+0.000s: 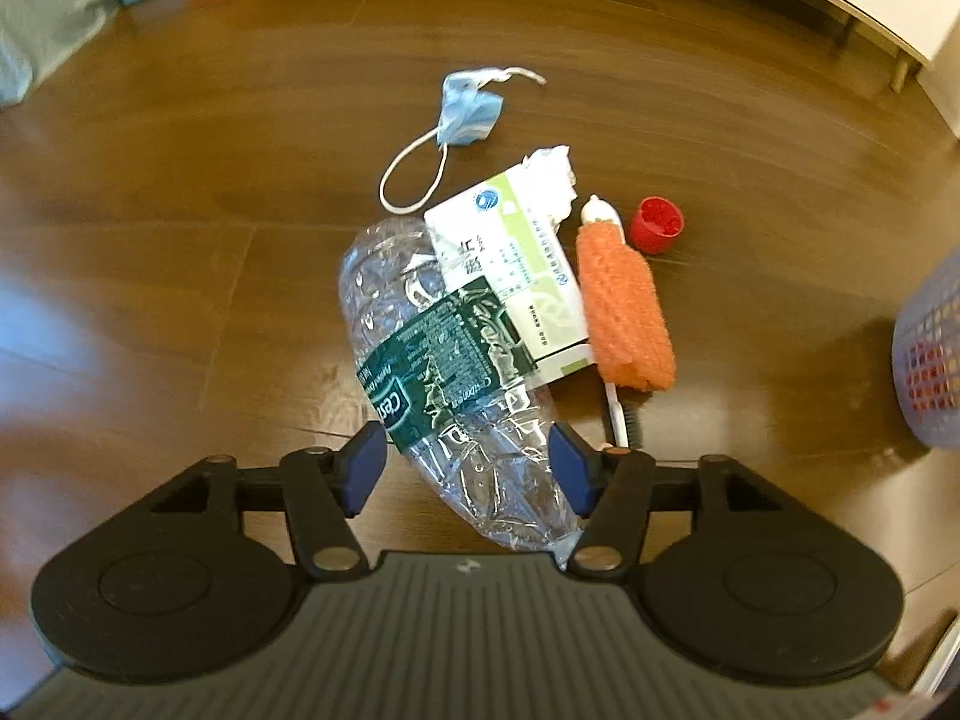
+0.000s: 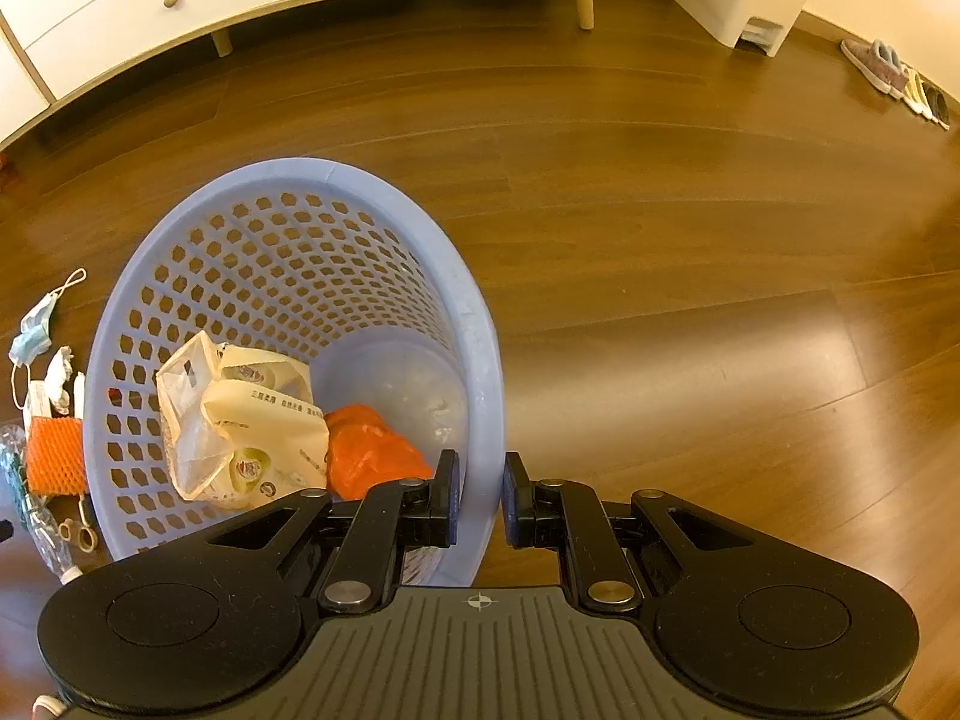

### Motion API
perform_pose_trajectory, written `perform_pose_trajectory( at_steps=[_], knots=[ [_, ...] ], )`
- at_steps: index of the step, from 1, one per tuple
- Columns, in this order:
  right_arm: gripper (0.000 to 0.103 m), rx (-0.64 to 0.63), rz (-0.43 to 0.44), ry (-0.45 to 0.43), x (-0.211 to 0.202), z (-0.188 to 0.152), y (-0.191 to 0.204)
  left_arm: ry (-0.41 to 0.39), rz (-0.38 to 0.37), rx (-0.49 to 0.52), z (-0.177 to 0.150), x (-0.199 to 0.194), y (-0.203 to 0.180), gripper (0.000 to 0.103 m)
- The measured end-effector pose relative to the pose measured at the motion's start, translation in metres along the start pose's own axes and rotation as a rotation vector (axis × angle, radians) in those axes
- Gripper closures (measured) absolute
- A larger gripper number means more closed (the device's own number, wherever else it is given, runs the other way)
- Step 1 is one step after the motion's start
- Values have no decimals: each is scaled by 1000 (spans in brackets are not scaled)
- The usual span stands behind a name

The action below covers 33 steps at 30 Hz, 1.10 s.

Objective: Collect trash
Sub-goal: 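Grasp the clear plastic bottle with the left tool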

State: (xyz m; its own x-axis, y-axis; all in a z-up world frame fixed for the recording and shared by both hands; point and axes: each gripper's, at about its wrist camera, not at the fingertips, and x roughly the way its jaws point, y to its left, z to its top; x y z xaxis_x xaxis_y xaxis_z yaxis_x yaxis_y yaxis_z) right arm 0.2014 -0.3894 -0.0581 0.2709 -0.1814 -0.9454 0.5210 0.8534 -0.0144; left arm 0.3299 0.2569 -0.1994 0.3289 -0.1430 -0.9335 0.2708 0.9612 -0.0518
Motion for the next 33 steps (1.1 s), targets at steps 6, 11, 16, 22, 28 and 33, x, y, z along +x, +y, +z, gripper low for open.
perform_pose_trajectory(
  at_steps=[6,11,16,22,28,33],
  knots=[
    [93,16,-11,2,0,2,-1,-11,-45,-58,9,20,4,23],
    [93,15,-12,3,0,1,1,3,-33,-87,14,45,9,20],
    [93,22,-14,12,3,3,-1,6,-35,-110,15,65,13,19],
    [93,29,-25,24,8,2,-4,-13,-40,-122,13,77,14,28],
    [92,22,-17,27,11,4,-3,-48,-36,-101,19,64,16,58],
    [92,9,-7,28,9,2,-4,-29,-13,-103,17,50,24,71]
  ],
)
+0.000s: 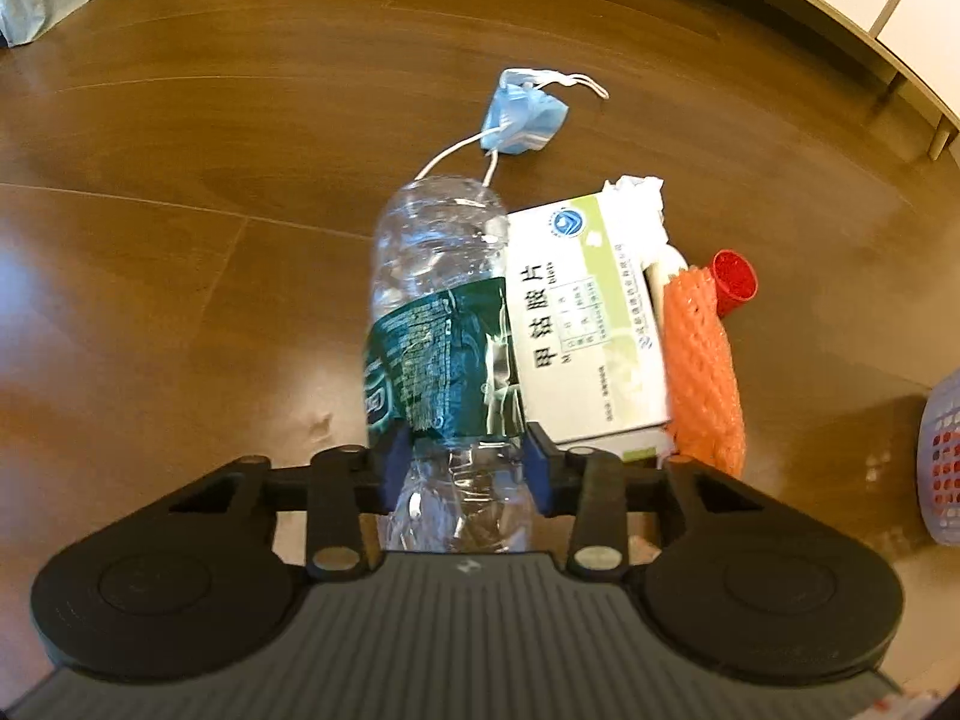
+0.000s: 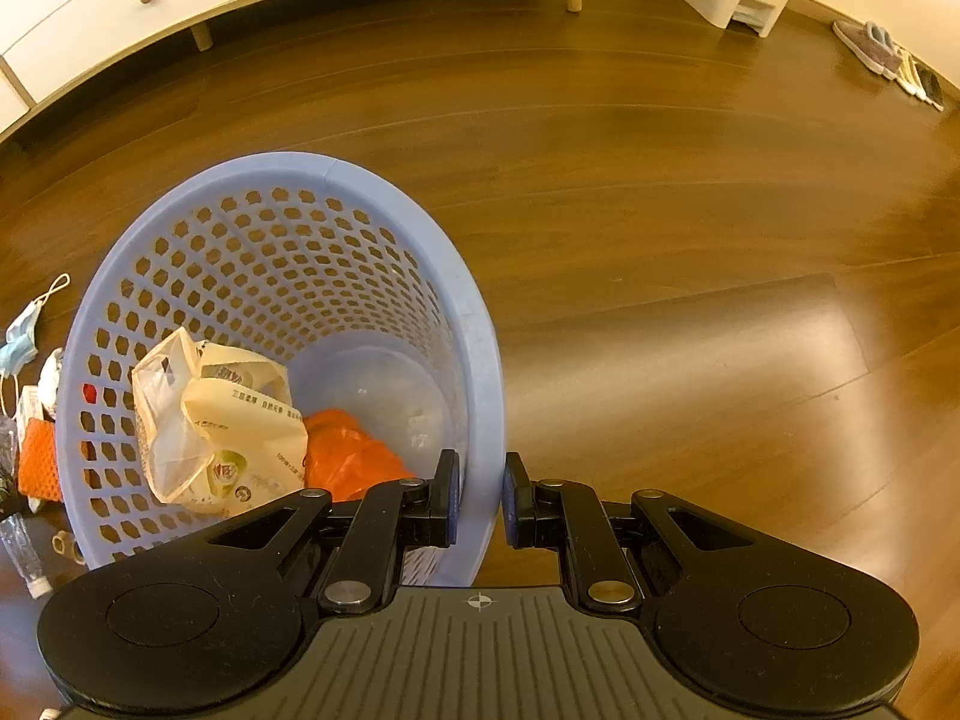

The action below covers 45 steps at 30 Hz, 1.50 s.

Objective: Collect trash
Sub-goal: 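Grasp the clear plastic bottle with the left tool, then carry the bottle over the wastebasket and open the left tool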

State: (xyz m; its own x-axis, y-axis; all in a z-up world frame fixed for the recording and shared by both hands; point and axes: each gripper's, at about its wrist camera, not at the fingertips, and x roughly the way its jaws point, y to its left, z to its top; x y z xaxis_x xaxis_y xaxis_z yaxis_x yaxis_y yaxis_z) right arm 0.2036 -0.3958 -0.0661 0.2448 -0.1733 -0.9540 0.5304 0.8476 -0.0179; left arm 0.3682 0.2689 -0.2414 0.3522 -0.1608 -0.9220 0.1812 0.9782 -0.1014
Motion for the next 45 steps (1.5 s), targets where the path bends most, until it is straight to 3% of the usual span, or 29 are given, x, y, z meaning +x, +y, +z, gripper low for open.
perform_pose_trajectory(
  at_steps=[4,12,18,34,40,45],
  knots=[
    [92,-7,6,1,0,1,-1,4,23,2,-1,-13,13,72],
    [92,-13,-1,-10,-1,3,0,-9,69,-102,0,-34,59,73],
    [92,-37,-4,-18,-3,3,0,-42,28,-115,7,-62,59,73],
    [92,-86,2,-14,3,3,0,-118,-184,98,40,-172,-52,73],
    [92,-102,10,-21,5,2,1,-156,-311,178,53,-224,-124,73],
    [92,-115,12,-34,6,1,0,-178,-423,238,45,-250,-173,73]
  ],
)
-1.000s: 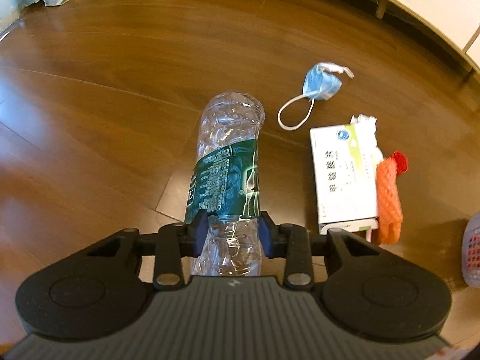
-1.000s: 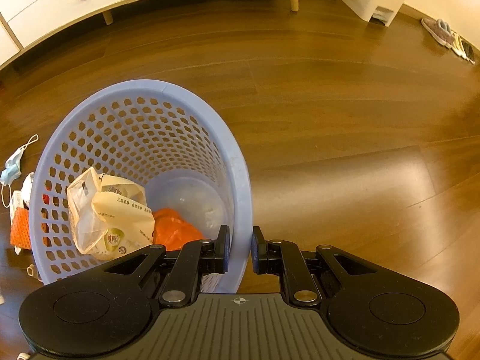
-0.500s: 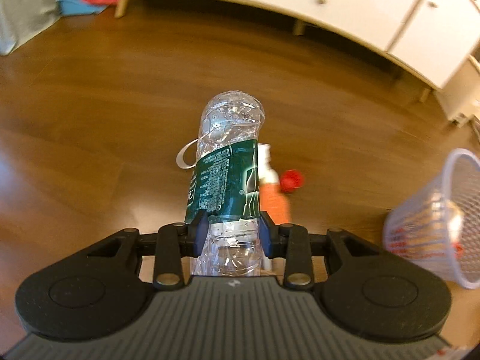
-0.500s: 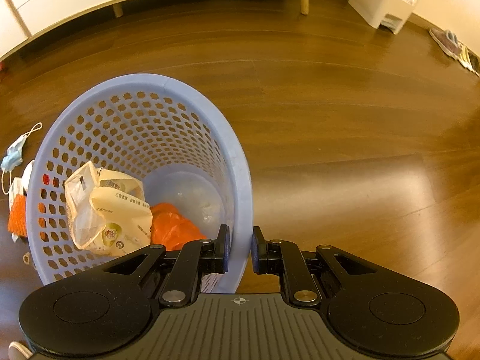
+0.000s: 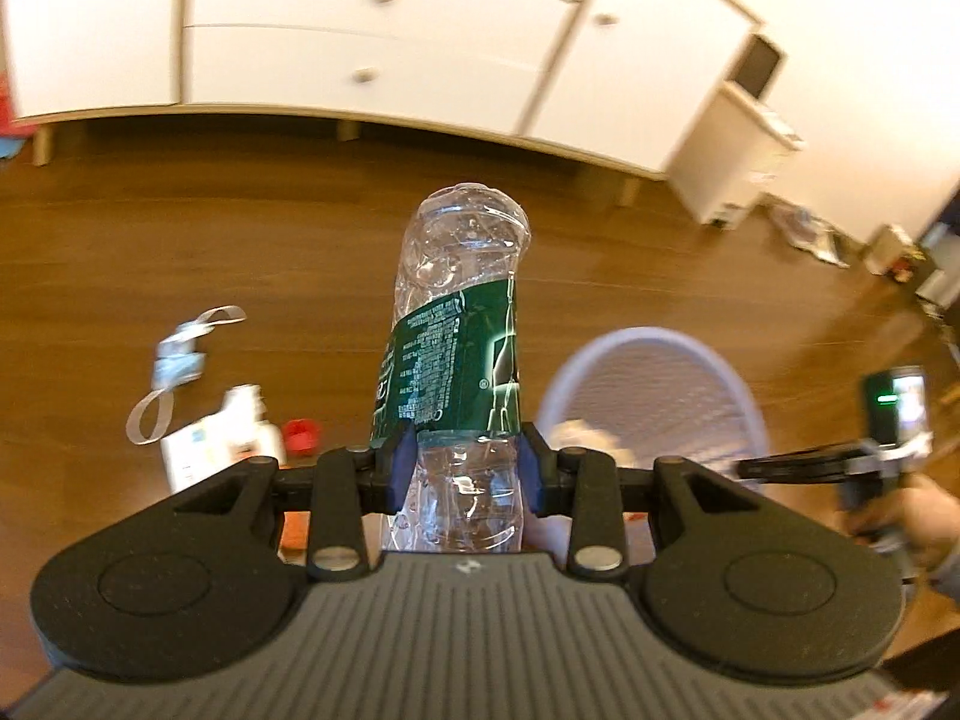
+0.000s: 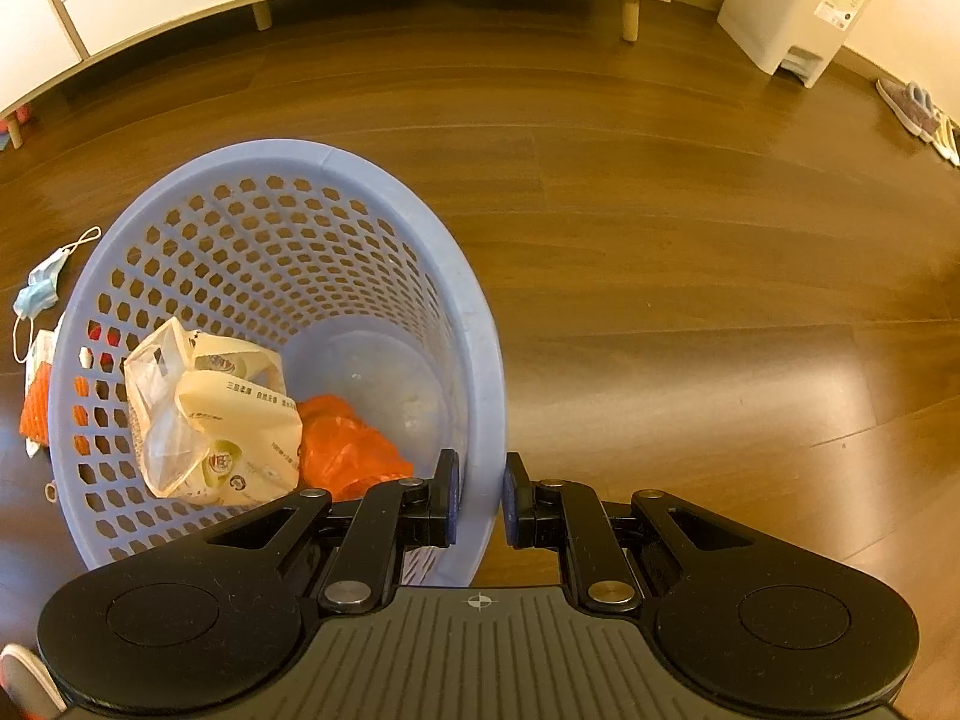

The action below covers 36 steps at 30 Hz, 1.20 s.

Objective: Collect trash
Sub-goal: 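Carry the bottle over the wastebasket and open the left tool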

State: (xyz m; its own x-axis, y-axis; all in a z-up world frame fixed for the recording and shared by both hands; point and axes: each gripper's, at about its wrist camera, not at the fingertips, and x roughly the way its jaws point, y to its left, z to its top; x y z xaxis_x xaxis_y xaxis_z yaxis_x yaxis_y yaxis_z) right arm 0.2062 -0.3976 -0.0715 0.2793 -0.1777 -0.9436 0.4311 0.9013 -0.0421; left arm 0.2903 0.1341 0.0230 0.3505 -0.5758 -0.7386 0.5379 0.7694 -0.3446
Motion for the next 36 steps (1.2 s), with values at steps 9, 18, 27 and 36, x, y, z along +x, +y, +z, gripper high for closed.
perform_pose_trajectory(
  at_steps=[9,18,27,36],
  knots=[
    [92,10,3,-1,1,-3,3,37,-115,-1,7,22,-40,73],
    [92,4,17,-7,-2,-3,-2,79,-103,8,11,45,-42,73],
    [92,7,23,-2,-2,-3,-1,111,-90,40,11,64,-55,73],
    [92,18,28,8,0,-2,-2,144,-103,74,11,79,-70,73]
  ],
)
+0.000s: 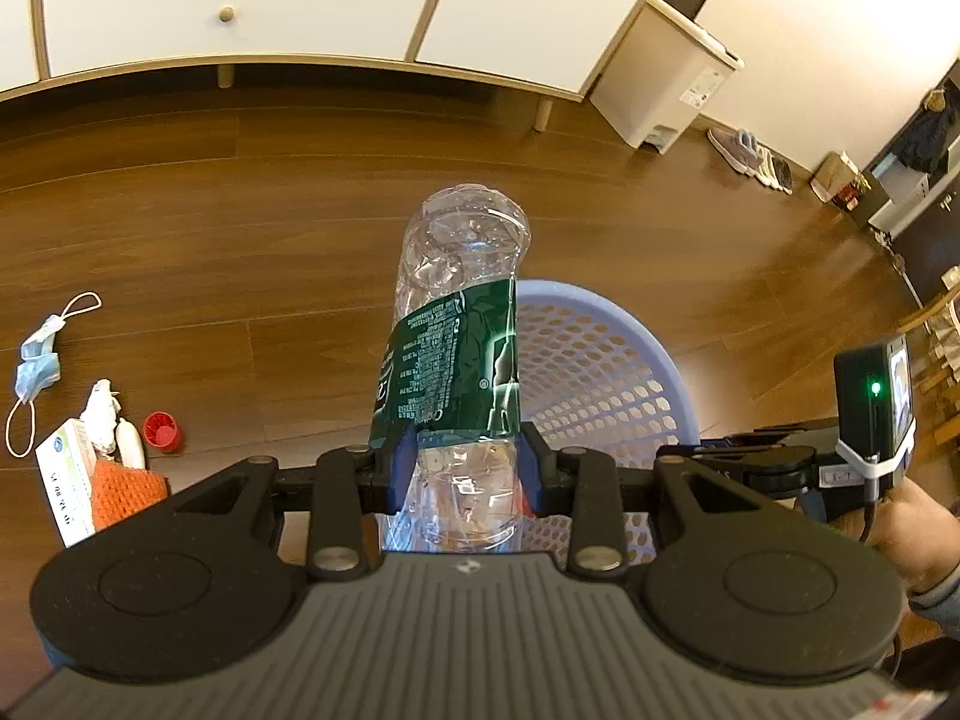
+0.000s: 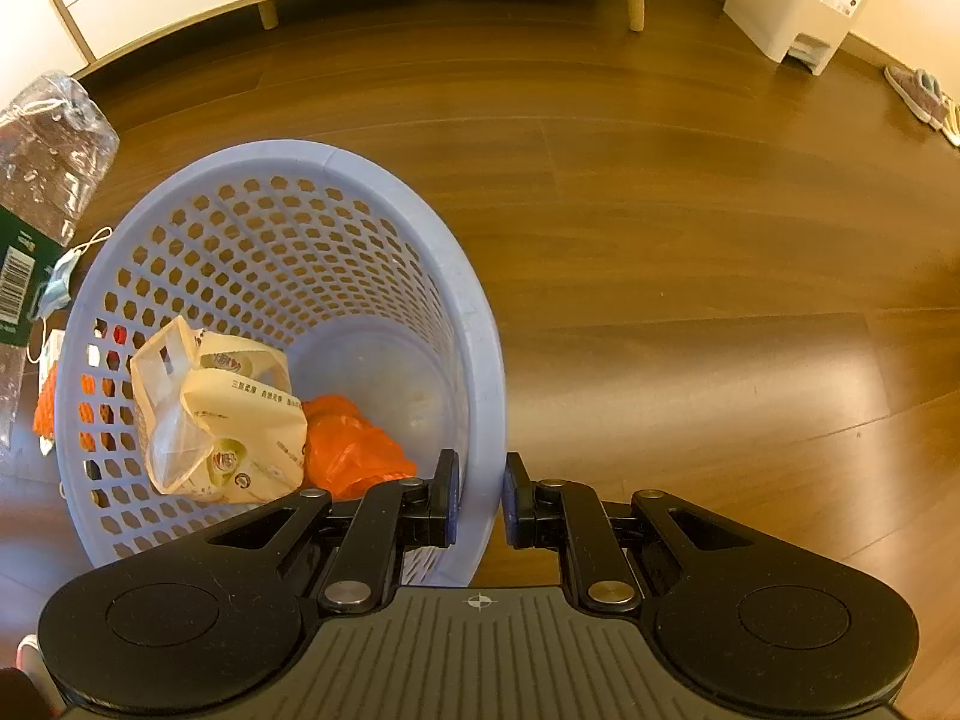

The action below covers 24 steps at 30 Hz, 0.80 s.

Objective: Collect trash
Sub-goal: 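Carry the bottle over the wastebasket and open the left tool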

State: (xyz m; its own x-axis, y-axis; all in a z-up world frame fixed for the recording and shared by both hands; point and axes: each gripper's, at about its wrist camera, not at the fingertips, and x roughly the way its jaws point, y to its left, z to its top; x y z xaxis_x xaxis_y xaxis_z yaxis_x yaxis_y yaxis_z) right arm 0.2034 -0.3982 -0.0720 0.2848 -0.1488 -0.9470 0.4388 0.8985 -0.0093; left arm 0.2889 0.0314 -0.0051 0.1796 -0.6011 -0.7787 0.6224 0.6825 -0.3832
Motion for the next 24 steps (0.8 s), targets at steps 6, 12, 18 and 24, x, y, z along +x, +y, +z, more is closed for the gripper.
perform_pose_trajectory(
  at_steps=[6,12,18,24],
  knots=[
    [92,-1,1,0,0,0,0,12,-11,23,-2,5,-6,73],
    [92,-3,4,-3,0,-1,0,15,-33,31,-1,6,-10,73],
    [92,-3,5,1,0,0,-2,71,-82,51,-4,12,-14,72],
    [92,-7,7,-1,0,1,0,105,-74,77,-7,20,-18,70]
  ],
)
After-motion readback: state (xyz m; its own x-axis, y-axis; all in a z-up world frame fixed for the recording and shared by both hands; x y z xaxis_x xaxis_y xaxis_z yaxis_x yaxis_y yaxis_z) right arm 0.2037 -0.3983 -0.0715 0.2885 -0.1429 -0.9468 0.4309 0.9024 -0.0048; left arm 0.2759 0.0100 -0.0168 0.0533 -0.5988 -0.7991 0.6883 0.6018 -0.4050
